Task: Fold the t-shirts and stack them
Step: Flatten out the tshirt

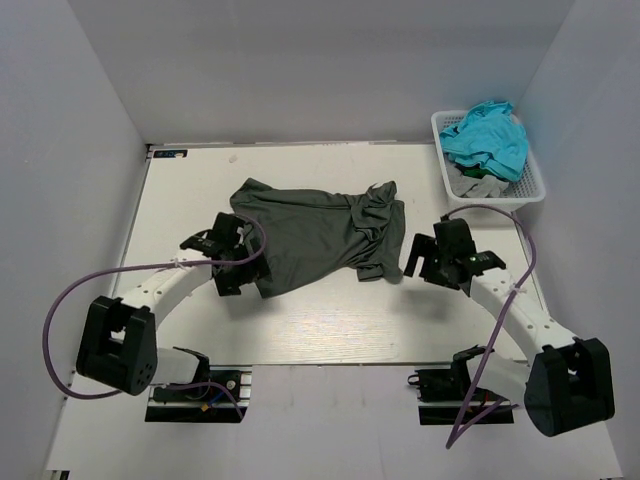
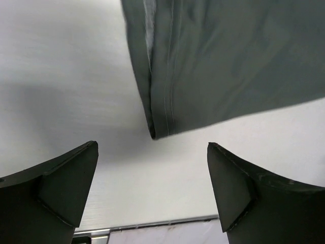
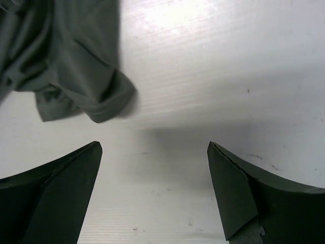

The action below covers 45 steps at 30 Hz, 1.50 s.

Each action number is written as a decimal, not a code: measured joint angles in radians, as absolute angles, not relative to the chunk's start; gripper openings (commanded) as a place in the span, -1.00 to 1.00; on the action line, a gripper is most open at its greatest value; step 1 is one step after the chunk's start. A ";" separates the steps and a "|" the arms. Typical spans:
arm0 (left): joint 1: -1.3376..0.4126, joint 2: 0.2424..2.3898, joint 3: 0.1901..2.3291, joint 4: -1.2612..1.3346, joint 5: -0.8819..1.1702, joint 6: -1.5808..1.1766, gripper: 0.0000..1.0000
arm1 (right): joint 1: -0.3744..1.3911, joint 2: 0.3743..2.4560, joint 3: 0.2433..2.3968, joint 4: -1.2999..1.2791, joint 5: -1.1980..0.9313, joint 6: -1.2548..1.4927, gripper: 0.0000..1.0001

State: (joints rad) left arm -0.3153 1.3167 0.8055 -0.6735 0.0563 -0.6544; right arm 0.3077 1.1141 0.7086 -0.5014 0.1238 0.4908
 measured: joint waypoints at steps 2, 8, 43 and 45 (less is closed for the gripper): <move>-0.347 1.330 0.778 -0.664 0.076 -0.655 0.91 | 0.308 1.099 0.663 -0.491 0.128 0.495 0.81; -0.416 1.448 0.784 -0.613 0.074 -0.656 0.68 | 0.312 1.142 0.601 -0.442 0.102 0.480 0.81; -0.453 1.142 1.417 -0.719 -0.194 -0.647 -1.00 | 0.408 1.003 1.130 -0.365 0.471 0.335 -1.00; -0.453 1.118 1.521 -0.725 -0.223 -0.640 -1.00 | 0.407 0.980 1.234 -0.386 0.484 0.301 -1.00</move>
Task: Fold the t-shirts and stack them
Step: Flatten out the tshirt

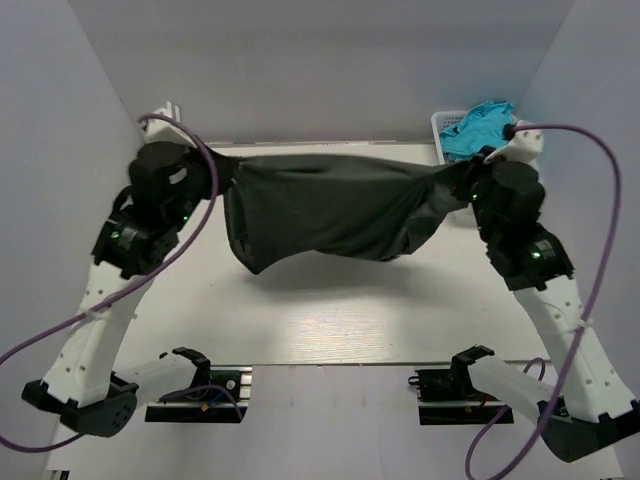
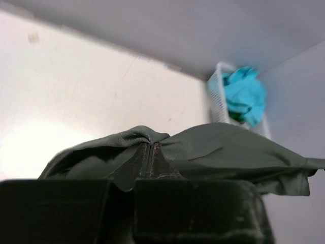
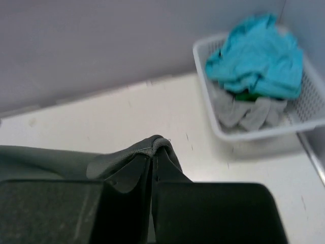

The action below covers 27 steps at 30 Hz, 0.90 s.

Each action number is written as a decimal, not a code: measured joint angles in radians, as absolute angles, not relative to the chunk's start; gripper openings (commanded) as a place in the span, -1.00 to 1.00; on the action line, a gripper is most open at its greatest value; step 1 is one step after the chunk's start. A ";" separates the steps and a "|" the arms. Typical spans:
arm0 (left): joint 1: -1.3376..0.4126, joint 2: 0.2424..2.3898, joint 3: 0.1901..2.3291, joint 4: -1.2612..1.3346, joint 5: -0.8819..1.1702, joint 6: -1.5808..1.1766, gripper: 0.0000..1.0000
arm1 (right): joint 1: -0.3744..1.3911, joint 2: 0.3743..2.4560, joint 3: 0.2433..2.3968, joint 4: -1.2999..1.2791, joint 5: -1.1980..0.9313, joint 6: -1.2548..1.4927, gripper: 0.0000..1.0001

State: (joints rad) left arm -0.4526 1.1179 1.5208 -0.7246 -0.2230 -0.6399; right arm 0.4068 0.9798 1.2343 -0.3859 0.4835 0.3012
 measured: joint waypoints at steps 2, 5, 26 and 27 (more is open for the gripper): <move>-0.451 1.096 1.600 -0.737 -0.234 -0.627 -1.00 | 0.407 0.960 1.319 -0.404 0.482 0.268 -1.00; -0.451 1.080 1.725 -0.754 -0.249 -0.603 -1.00 | 0.408 0.937 1.454 -0.417 0.458 0.205 -1.00; -0.451 0.860 1.925 -0.817 -0.156 -0.562 -1.00 | 0.408 0.765 1.776 -0.471 0.104 0.037 -1.00; -0.451 0.863 1.917 -0.817 -0.156 -0.561 -1.00 | 0.408 0.767 1.770 -0.470 0.107 0.037 -1.00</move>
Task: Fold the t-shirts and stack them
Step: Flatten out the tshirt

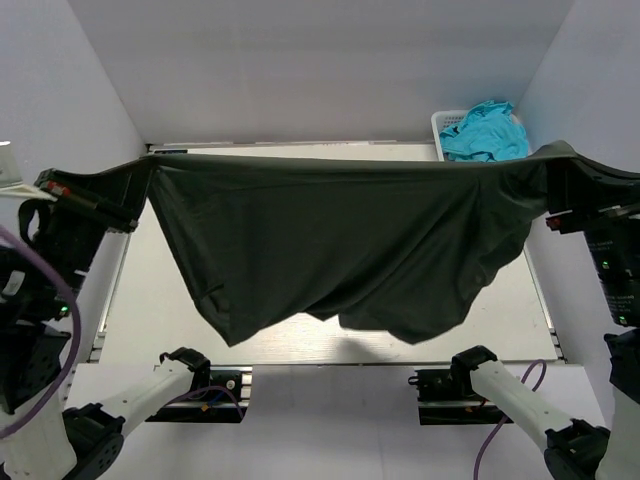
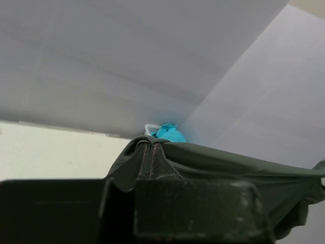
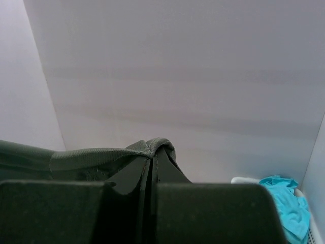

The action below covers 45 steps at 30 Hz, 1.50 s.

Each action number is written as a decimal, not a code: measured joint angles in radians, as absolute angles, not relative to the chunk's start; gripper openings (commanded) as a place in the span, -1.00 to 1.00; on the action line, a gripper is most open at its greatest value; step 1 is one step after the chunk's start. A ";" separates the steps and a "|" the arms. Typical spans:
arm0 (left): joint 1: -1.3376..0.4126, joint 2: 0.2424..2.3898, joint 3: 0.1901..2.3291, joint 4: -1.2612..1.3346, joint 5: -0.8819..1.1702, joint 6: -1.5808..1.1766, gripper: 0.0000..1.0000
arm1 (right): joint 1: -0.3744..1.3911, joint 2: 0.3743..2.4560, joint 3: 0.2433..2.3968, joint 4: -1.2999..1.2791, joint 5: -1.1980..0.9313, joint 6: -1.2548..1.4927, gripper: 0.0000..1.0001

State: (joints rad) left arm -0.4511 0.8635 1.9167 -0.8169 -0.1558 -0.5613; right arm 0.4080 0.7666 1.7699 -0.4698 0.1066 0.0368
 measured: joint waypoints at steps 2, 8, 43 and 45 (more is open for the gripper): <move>-0.451 0.880 1.897 -0.816 -0.160 -0.562 -1.00 | 0.408 0.783 1.759 -0.466 0.117 0.038 -1.00; -0.448 1.038 1.790 -0.793 -0.273 -0.566 -1.00 | 0.407 0.926 1.618 -0.375 0.215 0.049 -1.00; -0.216 1.644 1.273 -0.721 0.010 -0.530 1.00 | 0.284 1.636 1.381 -0.416 0.109 0.286 0.81; -0.220 1.564 1.143 -0.686 0.081 -0.540 1.00 | 0.283 1.532 1.239 -0.393 0.099 0.322 0.81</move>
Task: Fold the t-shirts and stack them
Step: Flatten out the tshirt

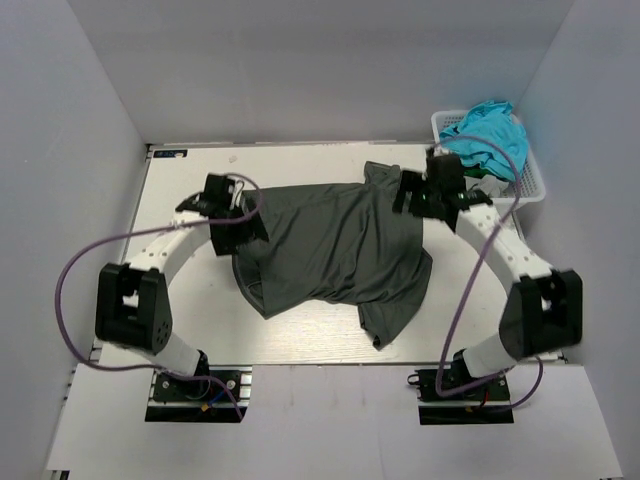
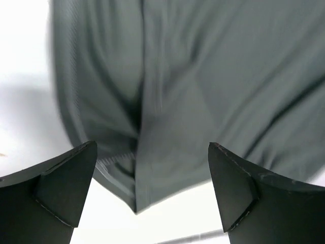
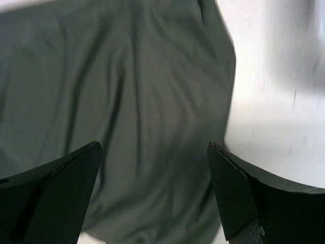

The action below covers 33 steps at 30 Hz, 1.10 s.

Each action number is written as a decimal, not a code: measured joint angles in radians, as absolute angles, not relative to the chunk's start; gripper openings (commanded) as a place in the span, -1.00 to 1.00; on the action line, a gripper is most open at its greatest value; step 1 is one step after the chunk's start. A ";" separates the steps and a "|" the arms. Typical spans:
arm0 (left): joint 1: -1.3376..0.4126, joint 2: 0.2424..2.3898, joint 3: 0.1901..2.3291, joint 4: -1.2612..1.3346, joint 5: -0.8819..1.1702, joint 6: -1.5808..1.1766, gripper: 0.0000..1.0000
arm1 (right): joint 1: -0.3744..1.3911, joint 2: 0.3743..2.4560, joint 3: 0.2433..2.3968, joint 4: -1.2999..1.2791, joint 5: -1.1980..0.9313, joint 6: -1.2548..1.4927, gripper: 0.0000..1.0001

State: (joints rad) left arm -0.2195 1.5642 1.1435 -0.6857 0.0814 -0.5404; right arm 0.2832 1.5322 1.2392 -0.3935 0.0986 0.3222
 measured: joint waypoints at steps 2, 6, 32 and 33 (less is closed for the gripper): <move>-0.223 1.508 1.035 -0.643 0.161 -0.548 1.00 | 0.283 1.441 1.117 -0.391 0.091 0.352 0.81; -0.246 1.481 0.928 -0.572 0.244 -0.554 1.00 | 0.282 1.358 1.008 -0.387 0.089 0.383 0.81; -0.299 1.520 0.825 -0.476 0.276 -0.569 0.67 | 0.282 1.243 0.945 -0.366 0.123 0.387 0.81; -0.303 1.521 0.823 -0.472 0.277 -0.569 0.63 | 0.282 1.242 0.945 -0.366 0.124 0.386 0.81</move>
State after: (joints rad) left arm -0.3031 1.5208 0.8234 -0.4725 0.2768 -0.5694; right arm 0.2817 1.2419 0.9447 -0.3656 0.1242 0.3862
